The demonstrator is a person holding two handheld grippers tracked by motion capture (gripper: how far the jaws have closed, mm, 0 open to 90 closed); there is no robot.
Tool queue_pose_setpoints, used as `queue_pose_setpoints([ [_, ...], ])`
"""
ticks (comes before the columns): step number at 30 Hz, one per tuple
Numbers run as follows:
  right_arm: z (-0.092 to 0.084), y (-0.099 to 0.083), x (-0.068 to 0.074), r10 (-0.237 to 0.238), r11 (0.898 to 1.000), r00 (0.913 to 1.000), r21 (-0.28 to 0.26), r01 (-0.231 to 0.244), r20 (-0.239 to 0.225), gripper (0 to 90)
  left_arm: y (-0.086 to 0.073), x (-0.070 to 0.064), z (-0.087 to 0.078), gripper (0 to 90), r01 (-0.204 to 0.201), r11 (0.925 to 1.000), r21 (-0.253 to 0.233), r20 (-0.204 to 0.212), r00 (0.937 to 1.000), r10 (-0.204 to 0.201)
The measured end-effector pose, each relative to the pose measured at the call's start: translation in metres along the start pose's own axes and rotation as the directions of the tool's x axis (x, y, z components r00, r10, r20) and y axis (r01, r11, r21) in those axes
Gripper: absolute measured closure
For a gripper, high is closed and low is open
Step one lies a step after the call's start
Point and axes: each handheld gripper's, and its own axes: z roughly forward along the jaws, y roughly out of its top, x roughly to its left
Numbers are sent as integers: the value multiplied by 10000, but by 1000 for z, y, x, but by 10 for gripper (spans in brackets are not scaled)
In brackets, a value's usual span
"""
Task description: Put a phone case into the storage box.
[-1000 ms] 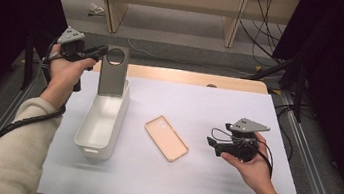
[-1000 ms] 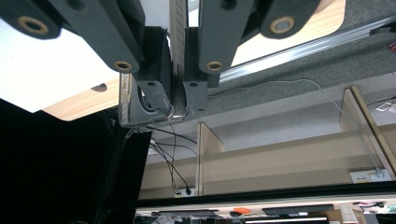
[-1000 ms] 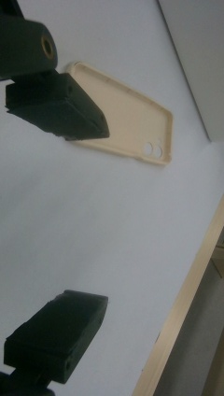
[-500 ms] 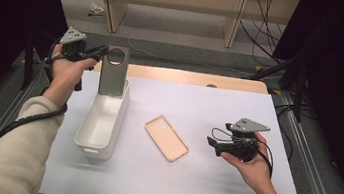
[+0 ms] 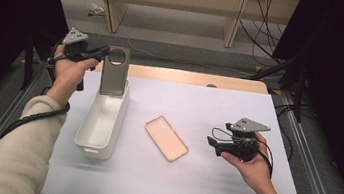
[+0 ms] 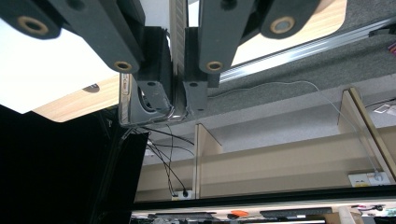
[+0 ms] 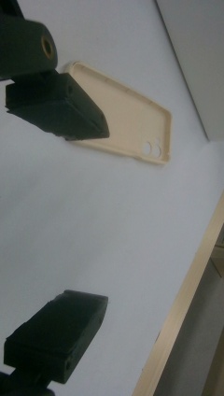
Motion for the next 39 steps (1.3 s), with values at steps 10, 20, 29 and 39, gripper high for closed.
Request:
queue_pose_setpoints([
  [10, 0, 0, 0, 10, 10000, 10000, -13, -10, 7, 170, -2, 2, 4, 822, -32, 10000, 0, 13, 10000, 32],
  [20, 0, 0, -1, 6, 10000, 10000, 1, -6, 4, 170, -6, 6, 7, 821, 62, 10000, 5, -5, 10000, -62],
  [29, 1, -1, -1, 31, 10000, 10000, 23, -31, -19, 170, -12, 10, 10, 822, 137, 9998, 154, -47, 9999, -136],
  [39, 1, -1, -1, 24, 10000, 10000, 14, -24, -23, 170, -13, 11, 13, 821, 109, 9997, 210, -59, 9999, -108],
])
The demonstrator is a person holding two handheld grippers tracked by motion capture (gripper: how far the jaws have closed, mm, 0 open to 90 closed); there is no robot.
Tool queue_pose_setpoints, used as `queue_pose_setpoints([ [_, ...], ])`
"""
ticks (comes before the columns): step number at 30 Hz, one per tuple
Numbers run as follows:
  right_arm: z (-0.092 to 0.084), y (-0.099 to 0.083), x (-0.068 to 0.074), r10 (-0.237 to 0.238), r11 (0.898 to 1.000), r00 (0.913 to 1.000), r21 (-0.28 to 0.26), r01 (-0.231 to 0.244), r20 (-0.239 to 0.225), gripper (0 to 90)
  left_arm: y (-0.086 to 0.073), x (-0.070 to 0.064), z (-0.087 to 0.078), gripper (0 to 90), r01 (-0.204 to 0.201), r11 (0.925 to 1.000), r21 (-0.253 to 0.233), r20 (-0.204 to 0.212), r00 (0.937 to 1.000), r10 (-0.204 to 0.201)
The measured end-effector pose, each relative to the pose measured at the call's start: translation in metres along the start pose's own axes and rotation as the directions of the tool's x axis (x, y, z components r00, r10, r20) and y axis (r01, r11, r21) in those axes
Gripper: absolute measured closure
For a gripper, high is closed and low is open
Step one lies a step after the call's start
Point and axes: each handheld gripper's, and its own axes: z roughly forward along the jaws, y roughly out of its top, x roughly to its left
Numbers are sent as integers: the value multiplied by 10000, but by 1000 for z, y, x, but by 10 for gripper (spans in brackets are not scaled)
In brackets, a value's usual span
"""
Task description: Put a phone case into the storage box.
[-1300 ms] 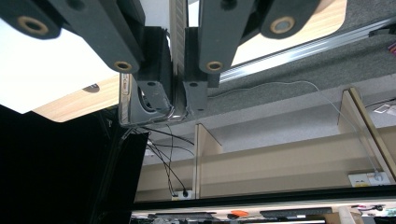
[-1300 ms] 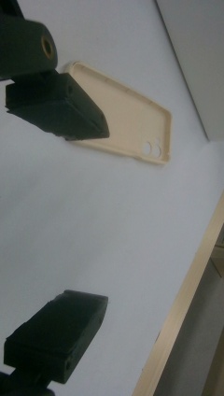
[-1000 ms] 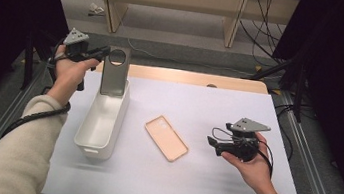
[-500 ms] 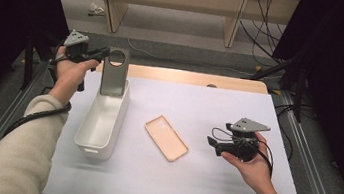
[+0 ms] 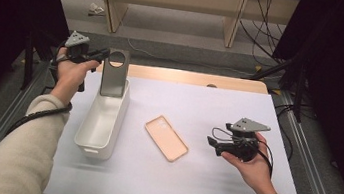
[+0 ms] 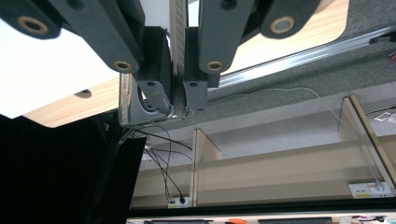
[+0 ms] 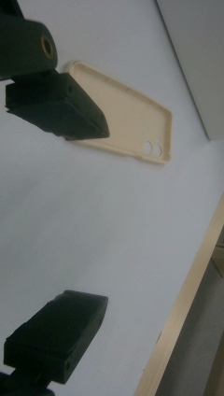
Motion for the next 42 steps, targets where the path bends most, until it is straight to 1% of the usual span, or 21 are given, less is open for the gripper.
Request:
queue_pose_setpoints([
  [3, 0, 0, 0, 4, 10000, 10000, 1, -4, -3, 170, -1, 1, 1, 821, -28, 10000, 67, -21, 10000, 28],
  [11, 0, 0, 0, -6, 10000, 10000, -4, 6, 0, 170, -3, 3, 2, 821, -3, 10000, 17, -14, 10000, 3],
  [28, 0, 0, -1, 33, 10000, 10000, 3, -33, 0, 169, -6, 3, 8, 821, 60, 10000, 29, 35, 10000, -60],
  [32, 0, 0, -1, 47, 10000, 10000, -5, -47, -5, 169, -6, 3, 9, 821, 23, 10000, 36, 54, 10000, -23],
  [42, 0, 0, -1, 52, 10000, 10000, -47, -52, 18, 169, -8, 5, 10, 821, 51, 9999, 87, 27, 10000, -51],
])
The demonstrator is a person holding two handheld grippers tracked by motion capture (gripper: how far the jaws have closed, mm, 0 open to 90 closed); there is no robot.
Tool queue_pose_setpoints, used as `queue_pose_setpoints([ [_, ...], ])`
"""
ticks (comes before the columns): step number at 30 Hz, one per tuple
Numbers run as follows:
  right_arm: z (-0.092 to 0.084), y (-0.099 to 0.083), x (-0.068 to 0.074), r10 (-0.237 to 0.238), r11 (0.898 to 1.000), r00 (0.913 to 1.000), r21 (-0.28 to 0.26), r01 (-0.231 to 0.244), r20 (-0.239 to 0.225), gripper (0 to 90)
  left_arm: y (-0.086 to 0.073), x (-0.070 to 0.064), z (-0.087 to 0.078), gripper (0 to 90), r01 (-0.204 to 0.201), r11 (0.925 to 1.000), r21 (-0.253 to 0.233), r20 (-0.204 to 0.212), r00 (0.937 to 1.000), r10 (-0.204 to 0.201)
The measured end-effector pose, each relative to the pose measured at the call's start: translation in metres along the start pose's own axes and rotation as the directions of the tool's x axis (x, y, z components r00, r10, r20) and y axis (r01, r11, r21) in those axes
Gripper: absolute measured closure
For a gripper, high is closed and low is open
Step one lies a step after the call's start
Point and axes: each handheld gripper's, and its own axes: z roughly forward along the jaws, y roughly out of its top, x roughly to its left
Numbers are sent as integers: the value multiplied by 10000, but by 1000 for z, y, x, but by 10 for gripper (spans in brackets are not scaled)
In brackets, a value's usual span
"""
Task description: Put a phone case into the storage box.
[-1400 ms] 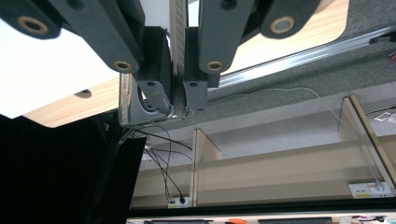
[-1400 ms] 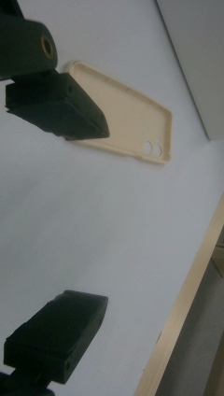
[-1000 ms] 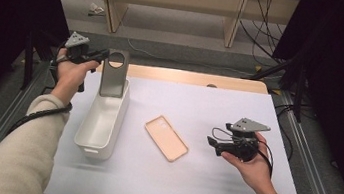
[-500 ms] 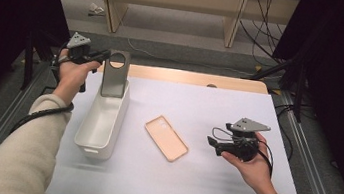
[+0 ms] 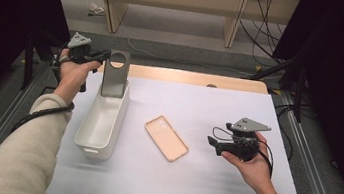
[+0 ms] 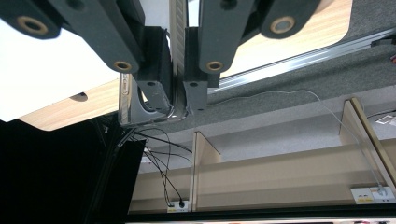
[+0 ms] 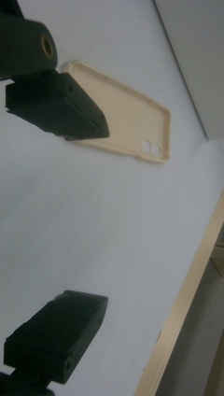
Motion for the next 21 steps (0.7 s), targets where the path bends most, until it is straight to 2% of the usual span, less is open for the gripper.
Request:
queue_pose_setpoints([
  [21, 0, 0, 0, 13, 10000, 10000, 5, -13, 0, 170, -7, 1, 6, 820, -22, 9998, 206, 15, 10000, 22],
])
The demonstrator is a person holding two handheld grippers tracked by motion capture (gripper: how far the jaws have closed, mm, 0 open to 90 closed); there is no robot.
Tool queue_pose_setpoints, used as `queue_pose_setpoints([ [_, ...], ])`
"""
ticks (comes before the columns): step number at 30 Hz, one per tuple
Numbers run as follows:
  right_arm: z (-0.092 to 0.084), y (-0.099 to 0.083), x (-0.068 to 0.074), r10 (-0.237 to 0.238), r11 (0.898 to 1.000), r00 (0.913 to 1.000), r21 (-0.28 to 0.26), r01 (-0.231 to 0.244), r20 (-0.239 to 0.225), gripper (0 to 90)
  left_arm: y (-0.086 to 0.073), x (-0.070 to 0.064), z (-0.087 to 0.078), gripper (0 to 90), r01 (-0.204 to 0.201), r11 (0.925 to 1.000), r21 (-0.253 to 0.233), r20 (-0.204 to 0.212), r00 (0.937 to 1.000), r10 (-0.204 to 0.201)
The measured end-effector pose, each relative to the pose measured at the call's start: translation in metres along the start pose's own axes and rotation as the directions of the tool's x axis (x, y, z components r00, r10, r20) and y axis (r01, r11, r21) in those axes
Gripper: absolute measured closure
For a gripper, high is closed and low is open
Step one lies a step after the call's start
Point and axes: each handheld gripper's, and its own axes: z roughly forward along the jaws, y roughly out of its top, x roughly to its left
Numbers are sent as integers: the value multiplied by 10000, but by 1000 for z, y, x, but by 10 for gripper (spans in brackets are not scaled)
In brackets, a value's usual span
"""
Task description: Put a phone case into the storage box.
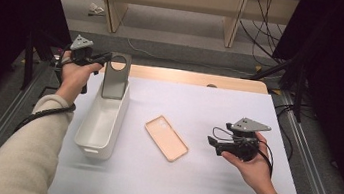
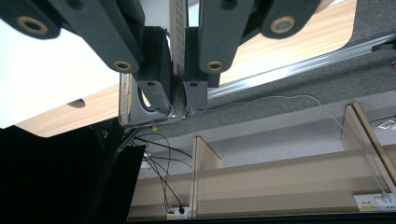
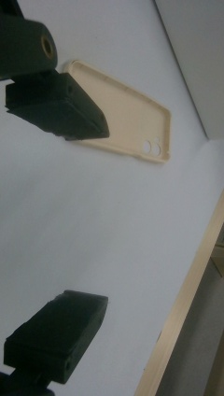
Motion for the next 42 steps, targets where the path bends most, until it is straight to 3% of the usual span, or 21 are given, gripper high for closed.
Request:
queue_pose_setpoints([
  [42, 1, 0, 0, 20, 10000, 10000, 53, -19, -59, 165, -18, 4, 7, 818, 202, 9991, 362, 21, 9998, -203],
])
